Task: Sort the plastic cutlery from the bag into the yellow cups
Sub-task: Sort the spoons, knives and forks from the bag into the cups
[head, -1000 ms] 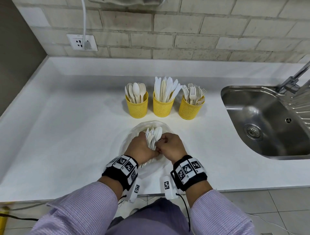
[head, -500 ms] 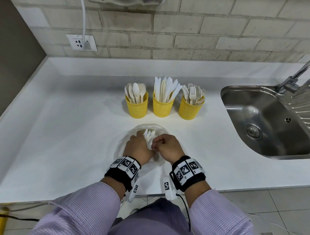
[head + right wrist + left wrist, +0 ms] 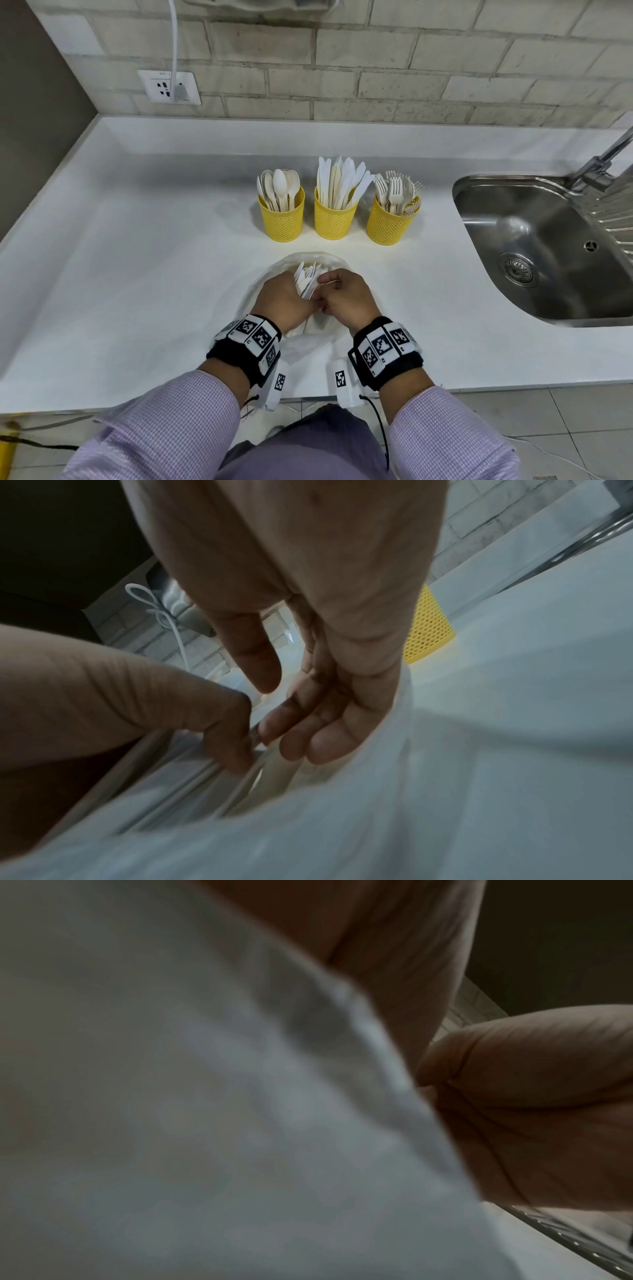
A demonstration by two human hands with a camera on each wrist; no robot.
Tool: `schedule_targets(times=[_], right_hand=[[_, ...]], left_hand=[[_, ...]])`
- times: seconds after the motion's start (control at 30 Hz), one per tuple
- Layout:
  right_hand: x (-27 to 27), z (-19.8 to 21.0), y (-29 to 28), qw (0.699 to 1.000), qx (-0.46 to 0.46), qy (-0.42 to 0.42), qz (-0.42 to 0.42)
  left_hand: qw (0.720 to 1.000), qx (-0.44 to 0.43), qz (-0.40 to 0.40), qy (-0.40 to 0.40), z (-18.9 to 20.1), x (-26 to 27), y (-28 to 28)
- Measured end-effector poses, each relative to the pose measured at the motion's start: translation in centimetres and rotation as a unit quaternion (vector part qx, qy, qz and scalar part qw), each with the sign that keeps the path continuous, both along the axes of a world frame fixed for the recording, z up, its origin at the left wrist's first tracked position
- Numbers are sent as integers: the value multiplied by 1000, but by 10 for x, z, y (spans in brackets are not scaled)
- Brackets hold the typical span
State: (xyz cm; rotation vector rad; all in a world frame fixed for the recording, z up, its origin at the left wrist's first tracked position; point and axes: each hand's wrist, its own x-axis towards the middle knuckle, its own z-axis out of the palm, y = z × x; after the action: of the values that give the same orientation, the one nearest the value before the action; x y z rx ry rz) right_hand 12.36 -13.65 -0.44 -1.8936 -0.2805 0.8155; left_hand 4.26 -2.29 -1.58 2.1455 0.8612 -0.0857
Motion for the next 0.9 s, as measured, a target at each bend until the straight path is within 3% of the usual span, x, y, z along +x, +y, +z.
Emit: schedule_targets(times=[0.9], right_hand=[[3,2,-4,992,96,54,-66]], left_hand=[[999,-21,-10,-42,13,-5,1]])
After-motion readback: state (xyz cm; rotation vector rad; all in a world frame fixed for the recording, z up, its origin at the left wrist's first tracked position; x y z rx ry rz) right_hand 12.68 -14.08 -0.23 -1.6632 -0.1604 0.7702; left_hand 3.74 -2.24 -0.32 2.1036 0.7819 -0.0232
